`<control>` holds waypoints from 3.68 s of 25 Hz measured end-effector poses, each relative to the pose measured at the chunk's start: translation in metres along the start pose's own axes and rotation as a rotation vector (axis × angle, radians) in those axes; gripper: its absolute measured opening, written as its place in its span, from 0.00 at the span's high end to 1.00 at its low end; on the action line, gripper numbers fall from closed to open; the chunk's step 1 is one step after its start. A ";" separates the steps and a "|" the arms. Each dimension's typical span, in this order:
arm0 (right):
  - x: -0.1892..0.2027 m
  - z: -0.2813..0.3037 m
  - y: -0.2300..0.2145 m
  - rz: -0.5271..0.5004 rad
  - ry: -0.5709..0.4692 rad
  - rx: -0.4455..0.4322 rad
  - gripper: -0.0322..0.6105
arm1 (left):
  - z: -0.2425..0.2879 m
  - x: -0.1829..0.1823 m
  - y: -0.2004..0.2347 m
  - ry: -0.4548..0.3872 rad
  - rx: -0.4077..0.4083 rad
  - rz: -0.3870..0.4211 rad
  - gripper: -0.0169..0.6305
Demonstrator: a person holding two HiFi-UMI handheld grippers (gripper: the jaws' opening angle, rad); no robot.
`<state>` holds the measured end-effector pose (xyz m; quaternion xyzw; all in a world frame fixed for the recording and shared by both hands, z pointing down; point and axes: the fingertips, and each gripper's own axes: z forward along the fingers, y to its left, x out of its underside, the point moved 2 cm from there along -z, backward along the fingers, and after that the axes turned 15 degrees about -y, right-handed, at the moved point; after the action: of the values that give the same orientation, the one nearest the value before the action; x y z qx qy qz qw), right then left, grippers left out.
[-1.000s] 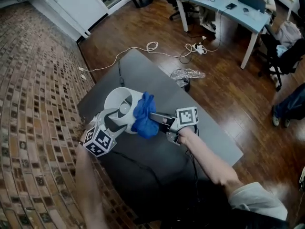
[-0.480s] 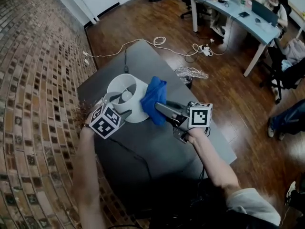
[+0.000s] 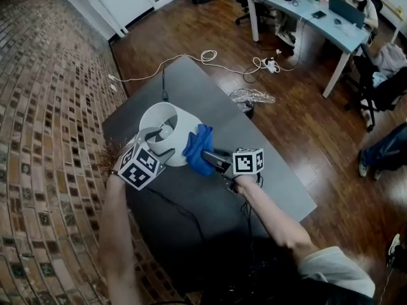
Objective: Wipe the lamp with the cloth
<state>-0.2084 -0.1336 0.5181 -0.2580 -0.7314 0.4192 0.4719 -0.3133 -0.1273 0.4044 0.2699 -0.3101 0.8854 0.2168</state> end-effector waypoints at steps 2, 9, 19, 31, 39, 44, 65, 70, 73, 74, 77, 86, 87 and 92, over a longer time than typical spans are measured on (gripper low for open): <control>0.014 -0.018 -0.034 0.010 0.026 0.116 0.80 | 0.000 -0.001 -0.001 -0.006 0.000 -0.013 0.53; 0.006 -0.010 -0.039 0.112 -0.022 0.072 0.80 | 0.009 -0.014 0.000 0.104 -0.045 -0.323 0.65; -0.058 0.016 -0.015 0.019 0.041 -0.052 0.80 | 0.019 -0.043 0.015 0.051 -0.030 -0.795 0.67; -0.057 -0.025 0.015 -0.005 0.031 -0.055 0.80 | -0.064 0.001 0.006 0.031 0.072 -0.010 0.45; -0.051 0.045 0.150 0.131 0.039 -0.440 0.80 | -0.041 0.068 -0.004 0.145 0.112 0.286 0.45; -0.010 0.041 0.061 0.091 0.074 -0.110 0.80 | -0.040 0.064 -0.009 0.098 0.094 0.274 0.50; 0.028 0.053 0.119 -1.985 0.333 -0.120 0.81 | -0.035 0.057 -0.006 0.033 0.059 0.204 0.49; 0.086 0.024 0.063 -2.043 0.577 -0.158 0.81 | -0.034 0.055 -0.004 0.035 0.053 0.211 0.48; 0.108 0.002 0.031 -2.005 0.743 -0.144 0.81 | -0.035 0.056 -0.005 0.033 0.046 0.203 0.48; 0.109 -0.005 0.030 -1.978 0.771 -0.138 0.81 | -0.034 0.056 -0.006 0.033 0.045 0.199 0.48; 0.082 -0.007 0.079 -1.937 0.644 -0.116 0.81 | -0.032 0.054 -0.008 0.026 0.046 0.200 0.48; 0.053 0.069 0.140 -2.130 0.445 -0.057 0.81 | -0.033 0.058 -0.006 0.029 0.055 0.193 0.48; 0.067 0.061 0.127 -2.116 0.506 -0.069 0.81 | -0.033 0.058 -0.006 0.024 0.054 0.193 0.48; 0.132 0.000 0.025 -1.462 0.690 -0.033 0.81 | -0.035 0.059 -0.005 0.015 0.042 0.194 0.48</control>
<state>-0.2642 -0.0186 0.5590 0.1638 -0.5343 -0.1095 0.8220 -0.3672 -0.0876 0.4193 0.2367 -0.3143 0.9106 0.1268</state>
